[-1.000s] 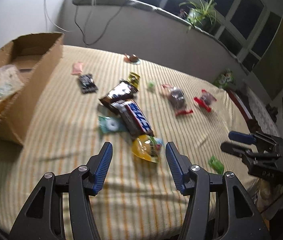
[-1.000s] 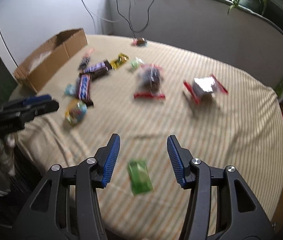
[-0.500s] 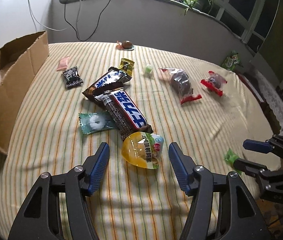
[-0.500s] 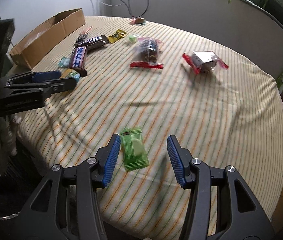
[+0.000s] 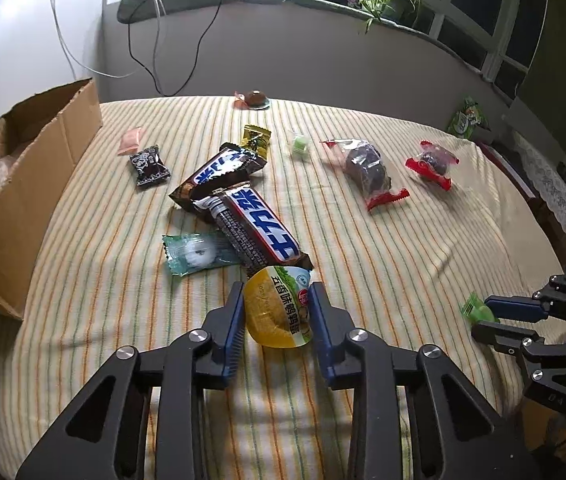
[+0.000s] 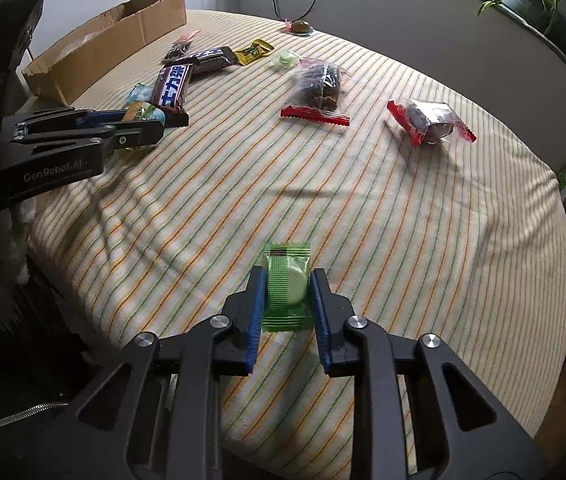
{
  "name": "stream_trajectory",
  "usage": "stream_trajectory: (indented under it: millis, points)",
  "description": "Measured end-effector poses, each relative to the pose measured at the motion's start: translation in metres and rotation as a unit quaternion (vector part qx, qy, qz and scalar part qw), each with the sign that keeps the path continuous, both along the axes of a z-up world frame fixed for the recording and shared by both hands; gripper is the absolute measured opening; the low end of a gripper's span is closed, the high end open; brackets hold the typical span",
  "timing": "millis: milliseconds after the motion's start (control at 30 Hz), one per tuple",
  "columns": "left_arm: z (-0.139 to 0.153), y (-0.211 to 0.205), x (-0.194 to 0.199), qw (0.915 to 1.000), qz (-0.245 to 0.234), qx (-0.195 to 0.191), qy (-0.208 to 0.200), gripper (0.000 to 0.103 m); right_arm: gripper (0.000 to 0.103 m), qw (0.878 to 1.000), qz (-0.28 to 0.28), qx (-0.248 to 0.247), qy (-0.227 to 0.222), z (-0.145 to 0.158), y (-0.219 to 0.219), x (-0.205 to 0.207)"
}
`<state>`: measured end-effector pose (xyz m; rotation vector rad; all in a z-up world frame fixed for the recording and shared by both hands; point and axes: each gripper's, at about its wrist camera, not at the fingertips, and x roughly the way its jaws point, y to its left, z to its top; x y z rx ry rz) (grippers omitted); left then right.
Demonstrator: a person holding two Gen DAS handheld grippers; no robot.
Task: Organize snacks
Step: 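Grasp the yellow round snack with the left tool while the right tool grasps the green packet, then drop the yellow snack and green packet into the box with both tools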
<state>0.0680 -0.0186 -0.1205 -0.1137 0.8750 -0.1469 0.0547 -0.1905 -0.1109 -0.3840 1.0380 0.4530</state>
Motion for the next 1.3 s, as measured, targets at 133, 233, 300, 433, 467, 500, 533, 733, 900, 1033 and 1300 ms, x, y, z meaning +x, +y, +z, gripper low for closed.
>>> stream_trajectory:
  millis: [133, 233, 300, 433, 467, 500, 533, 733, 900, 1033, 1300]
  points:
    - [0.002, 0.003, -0.003, 0.9999, -0.001, -0.013, 0.0, 0.026, 0.023, 1.0, -0.004, 0.008, 0.0, 0.002, -0.001, 0.001]
    - [0.004, 0.005, -0.004, 0.9998, 0.0, -0.019, -0.001, 0.026, 0.023, 1.0, -0.008, 0.016, -0.002, 0.005, -0.003, 0.002]
    - [0.005, 0.006, -0.005, 0.9998, 0.001, -0.021, -0.003, 0.025, 0.022, 1.0, -0.01, 0.02, -0.004, 0.007, -0.005, 0.004]
    - [0.008, 0.011, -0.006, 0.9994, 0.005, -0.032, -0.007, 0.025, 0.022, 1.0, -0.012, 0.024, -0.013, 0.014, -0.003, 0.008]
    - [0.01, 0.012, -0.006, 0.9993, 0.006, -0.036, -0.008, 0.025, 0.022, 0.999, -0.011, 0.026, -0.016, 0.016, -0.001, 0.008]
    - [0.012, 0.014, -0.007, 0.9992, 0.007, -0.037, -0.011, 0.025, 0.022, 0.999, -0.009, 0.028, -0.02, 0.019, 0.001, 0.009]
    - [0.015, 0.015, -0.008, 0.9991, 0.008, -0.038, -0.015, 0.025, 0.022, 0.999, -0.008, 0.03, -0.024, 0.022, 0.003, 0.01]
    - [0.034, 0.032, -0.011, 0.998, 0.023, -0.044, -0.039, 0.025, 0.022, 0.998, 0.009, 0.041, -0.04, 0.037, 0.025, 0.019]
    - [0.048, 0.054, -0.011, 0.9966, 0.041, -0.044, -0.056, 0.025, 0.022, 0.997, 0.029, 0.051, -0.052, 0.05, 0.051, 0.029]
    - [0.056, 0.074, -0.012, 0.9951, 0.06, -0.042, -0.066, 0.025, 0.022, 0.995, 0.05, 0.057, -0.064, 0.062, 0.076, 0.038]
    - [0.068, 0.113, -0.006, 0.9915, 0.095, -0.037, -0.08, 0.025, 0.022, 0.99, 0.093, 0.08, -0.074, 0.08, 0.131, 0.064]
